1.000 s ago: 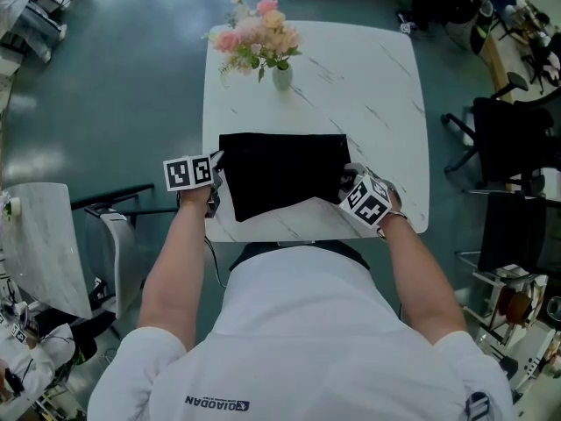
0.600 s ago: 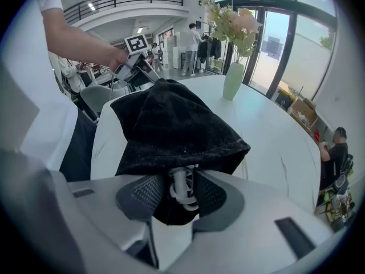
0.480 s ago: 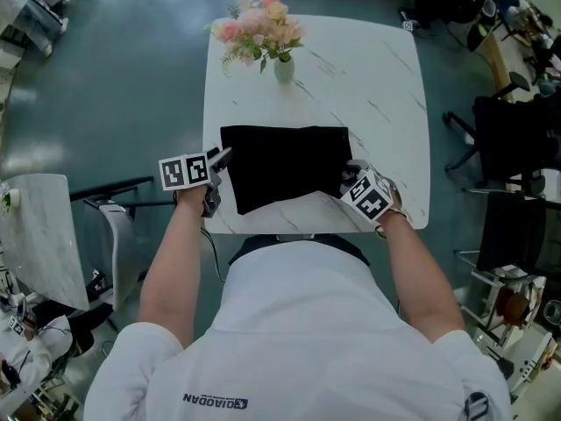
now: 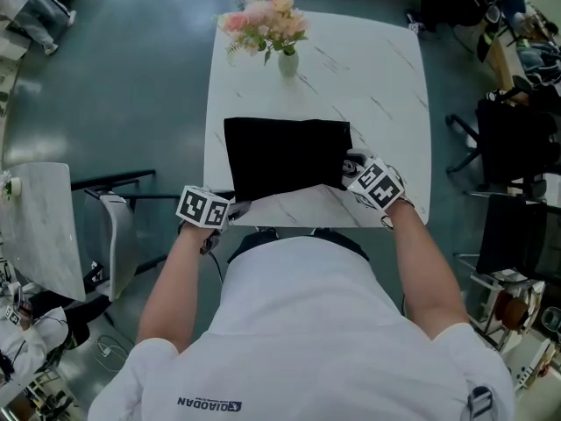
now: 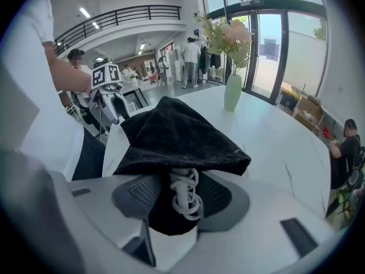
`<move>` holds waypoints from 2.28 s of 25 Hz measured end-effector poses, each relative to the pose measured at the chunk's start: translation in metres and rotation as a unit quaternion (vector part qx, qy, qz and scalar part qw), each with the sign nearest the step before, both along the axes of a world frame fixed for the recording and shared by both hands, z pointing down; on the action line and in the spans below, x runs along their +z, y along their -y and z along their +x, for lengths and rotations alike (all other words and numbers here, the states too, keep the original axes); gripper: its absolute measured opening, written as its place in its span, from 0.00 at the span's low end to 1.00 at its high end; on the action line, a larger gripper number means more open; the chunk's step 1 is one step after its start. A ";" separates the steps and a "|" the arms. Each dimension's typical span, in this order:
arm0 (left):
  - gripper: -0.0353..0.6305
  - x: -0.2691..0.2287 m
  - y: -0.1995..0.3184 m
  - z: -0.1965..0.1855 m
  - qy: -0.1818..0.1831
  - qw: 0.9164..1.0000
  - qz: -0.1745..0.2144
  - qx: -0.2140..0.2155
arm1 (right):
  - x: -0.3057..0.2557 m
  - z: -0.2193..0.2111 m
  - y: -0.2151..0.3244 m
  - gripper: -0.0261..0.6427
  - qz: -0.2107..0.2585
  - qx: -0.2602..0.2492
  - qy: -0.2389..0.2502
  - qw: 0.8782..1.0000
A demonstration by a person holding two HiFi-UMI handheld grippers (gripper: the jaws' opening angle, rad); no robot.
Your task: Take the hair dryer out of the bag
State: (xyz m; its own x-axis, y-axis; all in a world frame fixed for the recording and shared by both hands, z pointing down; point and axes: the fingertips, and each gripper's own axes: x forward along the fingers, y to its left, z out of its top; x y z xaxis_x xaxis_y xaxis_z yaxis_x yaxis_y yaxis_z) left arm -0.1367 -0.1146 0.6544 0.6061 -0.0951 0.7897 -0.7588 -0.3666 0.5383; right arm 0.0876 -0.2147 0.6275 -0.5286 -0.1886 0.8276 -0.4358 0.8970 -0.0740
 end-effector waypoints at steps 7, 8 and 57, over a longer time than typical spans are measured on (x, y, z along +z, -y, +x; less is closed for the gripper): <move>0.34 0.019 0.007 -0.004 0.075 0.997 0.029 -0.019 | 0.014 -0.011 0.004 0.36 0.006 -0.017 -0.051 0.999; 0.29 0.018 0.010 -0.004 0.073 0.996 0.032 -0.028 | 0.015 -0.010 0.004 0.36 0.007 -0.020 -0.059 0.998; 0.33 -0.022 0.012 -0.084 0.049 0.997 0.058 -0.029 | -0.007 0.056 -0.003 0.42 0.027 -0.015 -0.104 0.994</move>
State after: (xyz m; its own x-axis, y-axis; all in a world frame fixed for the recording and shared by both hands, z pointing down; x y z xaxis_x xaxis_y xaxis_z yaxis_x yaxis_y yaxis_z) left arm -0.2208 -0.1264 0.6319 0.5178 -0.2208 0.8265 -0.8270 -0.3763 0.4176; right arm 0.1440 -0.2116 0.6201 -0.3541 -0.2225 0.9084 -0.4094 0.9101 0.0633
